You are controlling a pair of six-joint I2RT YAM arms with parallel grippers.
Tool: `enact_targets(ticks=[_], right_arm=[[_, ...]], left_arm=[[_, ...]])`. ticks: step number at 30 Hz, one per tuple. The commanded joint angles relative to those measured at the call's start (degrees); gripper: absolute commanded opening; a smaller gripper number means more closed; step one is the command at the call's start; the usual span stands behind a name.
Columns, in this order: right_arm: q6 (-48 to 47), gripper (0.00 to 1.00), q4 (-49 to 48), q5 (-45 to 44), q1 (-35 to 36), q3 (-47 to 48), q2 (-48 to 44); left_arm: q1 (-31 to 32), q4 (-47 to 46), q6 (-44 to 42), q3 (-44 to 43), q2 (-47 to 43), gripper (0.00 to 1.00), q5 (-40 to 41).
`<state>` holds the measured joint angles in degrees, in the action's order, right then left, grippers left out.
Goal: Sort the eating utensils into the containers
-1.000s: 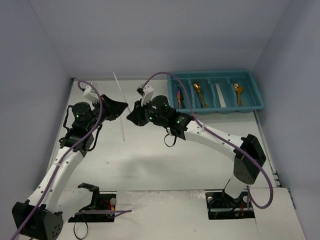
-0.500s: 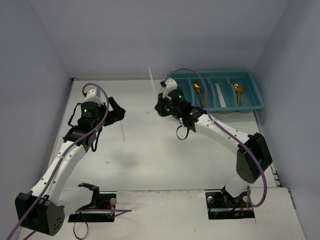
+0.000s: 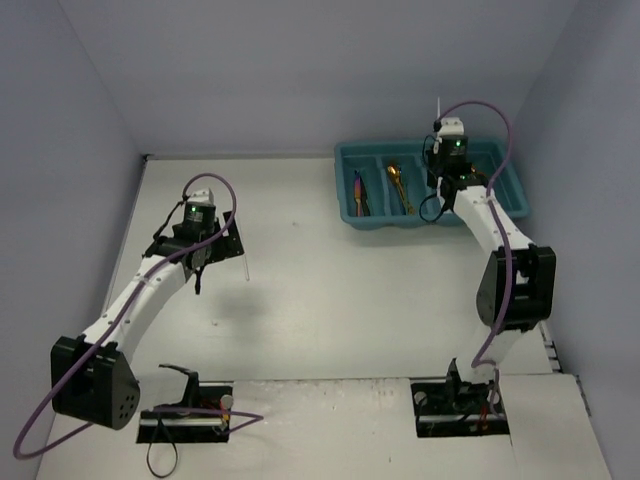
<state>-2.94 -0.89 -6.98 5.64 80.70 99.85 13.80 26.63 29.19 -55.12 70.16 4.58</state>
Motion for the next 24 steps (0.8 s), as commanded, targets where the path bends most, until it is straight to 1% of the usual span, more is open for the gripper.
enact_targets(ticks=[1,4,7,10,13,16,17,21,24], right_arm=[[-3.4,0.06,0.0,1.4,-4.2,4.8,5.9],[-3.1,0.07,0.2,4.6,-7.5,7.3,10.5],[-2.8,0.13,0.5,6.3,-8.7,8.8,13.3],[-2.2,0.24,0.7,6.8,-9.0,8.9,14.6],[-2.4,0.34,0.7,7.7,-8.9,8.5,13.7],[-2.4,0.45,0.7,7.2,-8.9,7.3,9.4],[-2.1,0.47,0.7,7.1,-8.7,6.8,7.7],[0.9,0.52,0.8,4.2,-7.8,3.8,-1.3],[4.4,0.53,0.8,4.3,-6.4,0.9,-8.8]], left_arm=[[-0.3,1.5,-0.8,-4.2,0.1,0.82,1.4],[-0.2,1.9,-0.6,-4.1,0.4,0.82,1.9],[-0.2,2.0,0.1,-4.0,0.9,0.82,2.0],[-0.2,2.3,0.6,-4.3,2.1,0.82,1.6],[-0.1,2.5,1.6,-4.8,2.9,0.82,1.2],[-0.1,2.9,3.0,-5.2,4.1,0.82,1.0],[0.0,3.0,3.4,-5.6,4.5,0.82,1.3],[0.1,3.0,5.7,-7.1,7.7,0.81,2.8],[0.1,2.7,7.4,-9.6,12.5,0.78,3.2]])
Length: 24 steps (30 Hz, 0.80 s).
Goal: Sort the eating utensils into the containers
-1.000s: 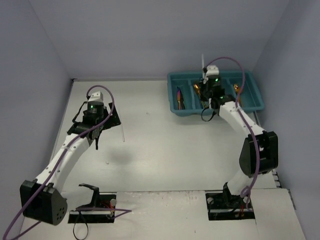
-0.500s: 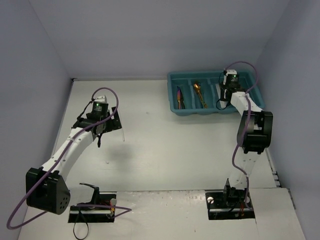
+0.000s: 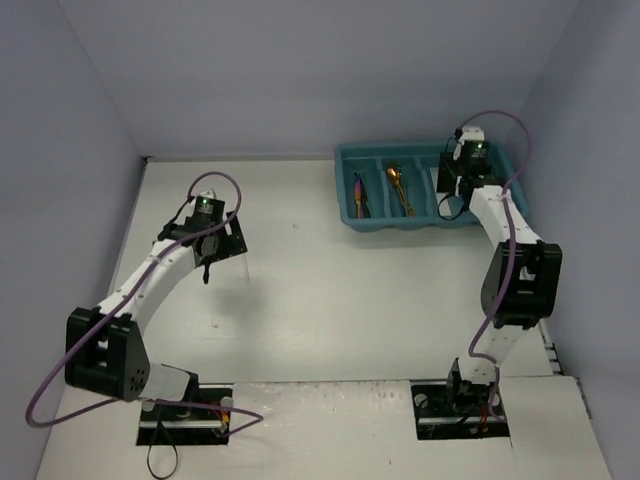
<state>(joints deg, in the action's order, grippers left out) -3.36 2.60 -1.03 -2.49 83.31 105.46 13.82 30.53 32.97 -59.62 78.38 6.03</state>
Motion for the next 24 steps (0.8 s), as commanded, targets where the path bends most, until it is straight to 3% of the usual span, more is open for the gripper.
enact_targets(ticks=[1,9,13,24], right_arm=[[6.6,0.53,-2.8,-1.3,2.1,-2.4,-16.6],[9.1,0.54,-2.8,-3.1,11.7,-9.3,-26.7],[10.0,0.55,-2.7,-0.5,12.5,-12.1,-29.4],[9.7,0.56,-2.8,0.4,13.4,-15.1,-32.0]], left_arm=[[0.1,-1.4,4.2,-6.0,6.0,0.76,1.7],[0.2,-1.5,3.4,-13.5,17.5,0.59,0.8],[0.1,-1.5,3.2,-16.0,21.3,0.48,0.3],[0.1,-1.4,2.4,-18.0,28.6,0.37,-0.1]])
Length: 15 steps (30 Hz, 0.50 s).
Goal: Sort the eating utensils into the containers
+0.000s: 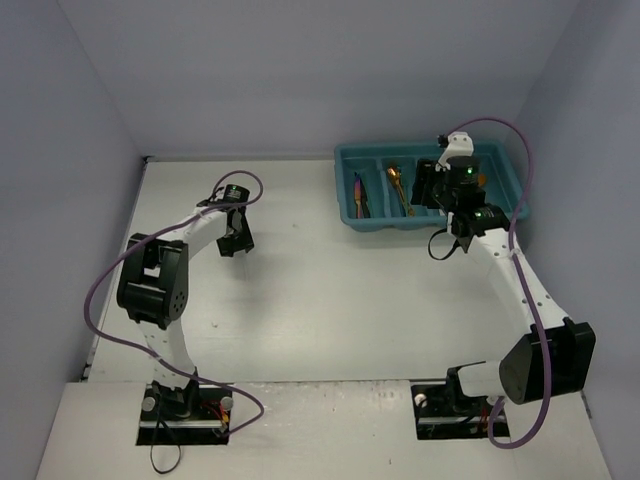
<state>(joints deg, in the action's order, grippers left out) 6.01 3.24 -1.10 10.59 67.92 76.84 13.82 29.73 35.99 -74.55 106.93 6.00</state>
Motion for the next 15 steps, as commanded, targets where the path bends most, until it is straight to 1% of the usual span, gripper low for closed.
enact_targets(ticks=[1,8,10,12,14,15], right_arm=[[0.3,0.56,-3.4,0.4,0.3,0.2,-3.5],[0.2,0.56,-3.4,0.6,0.6,-0.3,-3.5],[0.1,0.56,-3.4,0.6,0.8,-0.4,-3.5],[0.0,0.56,-3.4,2.5,1.2,-0.4,-3.4],[-0.4,0.57,-3.4,5.2,1.5,-0.2,-3.0],[-0.6,0.57,-3.4,7.3,1.8,0.0,-2.7]], left_arm=[[0.1,-0.5,-0.6,-3.2,0.5,0.36,-0.1],[0.1,-0.5,-0.4,-3.7,2.6,0.29,-0.2],[0.1,-0.5,-0.3,-3.8,3.4,0.23,-0.1],[0.1,-0.4,-0.2,-3.8,3.7,0.17,0.0],[0.1,-0.4,-0.1,-3.7,4.0,0.02,-0.4],[0.1,-0.5,0.0,-3.7,4.0,0.0,-0.5]])
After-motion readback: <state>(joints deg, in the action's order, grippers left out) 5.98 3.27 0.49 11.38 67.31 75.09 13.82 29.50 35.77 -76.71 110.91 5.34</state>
